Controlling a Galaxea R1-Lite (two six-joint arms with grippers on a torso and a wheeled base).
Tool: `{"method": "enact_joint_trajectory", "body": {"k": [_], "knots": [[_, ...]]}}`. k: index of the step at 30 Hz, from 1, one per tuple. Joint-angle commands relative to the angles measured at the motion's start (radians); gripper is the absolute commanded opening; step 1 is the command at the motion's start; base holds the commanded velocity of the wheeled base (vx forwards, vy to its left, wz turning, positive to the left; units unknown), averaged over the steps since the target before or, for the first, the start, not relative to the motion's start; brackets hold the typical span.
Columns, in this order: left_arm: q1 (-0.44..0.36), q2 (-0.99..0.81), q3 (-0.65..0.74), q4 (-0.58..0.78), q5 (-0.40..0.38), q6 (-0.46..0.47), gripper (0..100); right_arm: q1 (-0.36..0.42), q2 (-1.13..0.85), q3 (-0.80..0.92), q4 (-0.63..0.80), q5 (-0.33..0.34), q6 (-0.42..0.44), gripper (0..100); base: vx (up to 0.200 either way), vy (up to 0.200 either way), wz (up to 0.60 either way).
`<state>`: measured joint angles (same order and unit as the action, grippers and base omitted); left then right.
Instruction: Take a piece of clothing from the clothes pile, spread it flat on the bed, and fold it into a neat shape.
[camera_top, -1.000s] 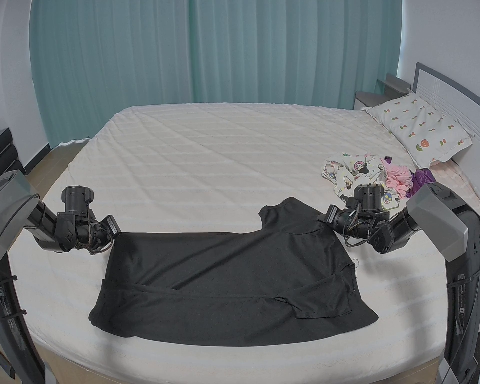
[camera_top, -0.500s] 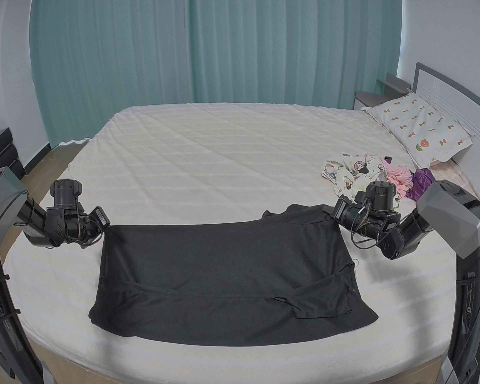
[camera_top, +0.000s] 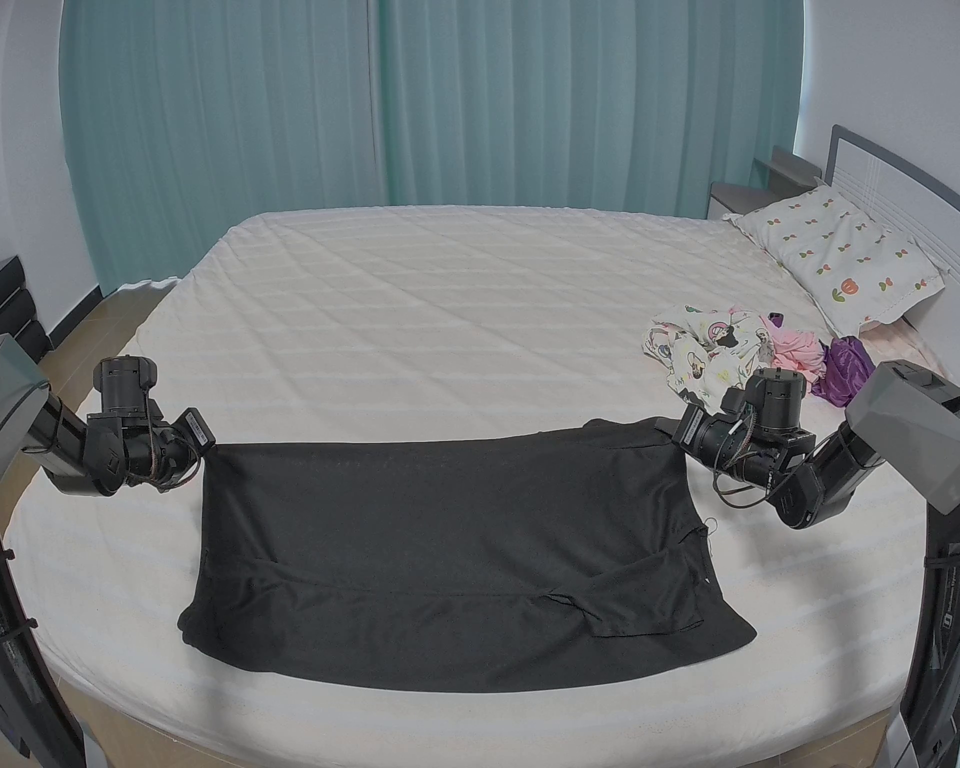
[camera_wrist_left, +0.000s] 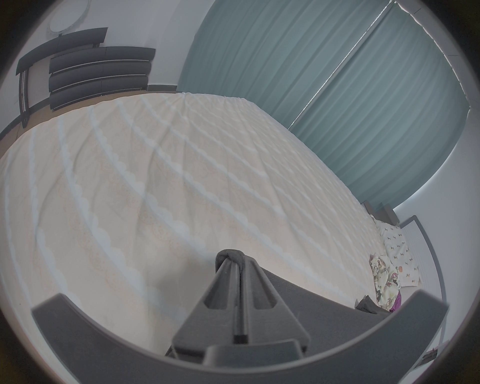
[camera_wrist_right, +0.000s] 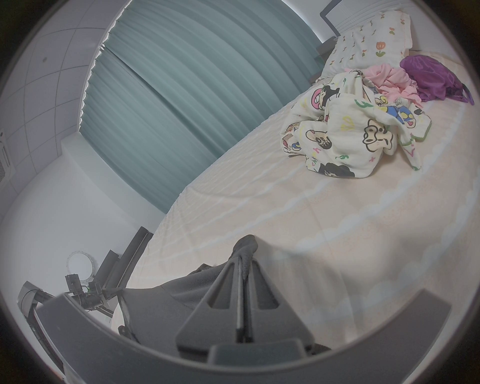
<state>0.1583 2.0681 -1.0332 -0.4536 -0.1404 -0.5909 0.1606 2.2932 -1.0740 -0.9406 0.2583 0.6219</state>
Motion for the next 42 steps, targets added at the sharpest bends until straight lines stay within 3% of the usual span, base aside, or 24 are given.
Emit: {"method": "enact_joint_trajectory", "body": {"k": [1,12,19,24,29,36,42], "knots": [[0.001,-0.034,0.064,-0.005,-0.005,0.016,0,-0.006,-0.057,0.062,0.000,0.010,-0.004,0,0.000,0.000,0.00],[0.001,-0.100,0.191,-0.010,-0.008,0.075,0,0.000,-0.159,0.270,-0.009,0.029,-0.014,0,0.000,0.000,0.00],[0.026,-0.121,0.306,-0.014,-0.021,0.132,0,0.011,-0.178,0.433,-0.070,0.027,-0.073,0,0.000,0.000,0.00],[0.063,-0.138,0.413,-0.088,-0.097,0.146,0,0.019,-0.181,0.534,-0.147,0.025,-0.074,0,0.000,0.000,0.00],[0.079,-0.134,0.507,-0.171,-0.111,0.178,0,0.037,-0.172,0.609,-0.213,0.024,-0.094,0,0.000,0.000,0.00],[0.107,-0.152,0.579,-0.304,-0.137,0.166,0,0.057,-0.152,0.652,-0.323,0.010,-0.093,0,0.000,0.000,0.00],[0.109,-0.144,0.464,-0.370,-0.123,0.046,0,0.056,-0.113,0.545,-0.394,-0.063,-0.037,0,0.000,0.000,0.00]]}}
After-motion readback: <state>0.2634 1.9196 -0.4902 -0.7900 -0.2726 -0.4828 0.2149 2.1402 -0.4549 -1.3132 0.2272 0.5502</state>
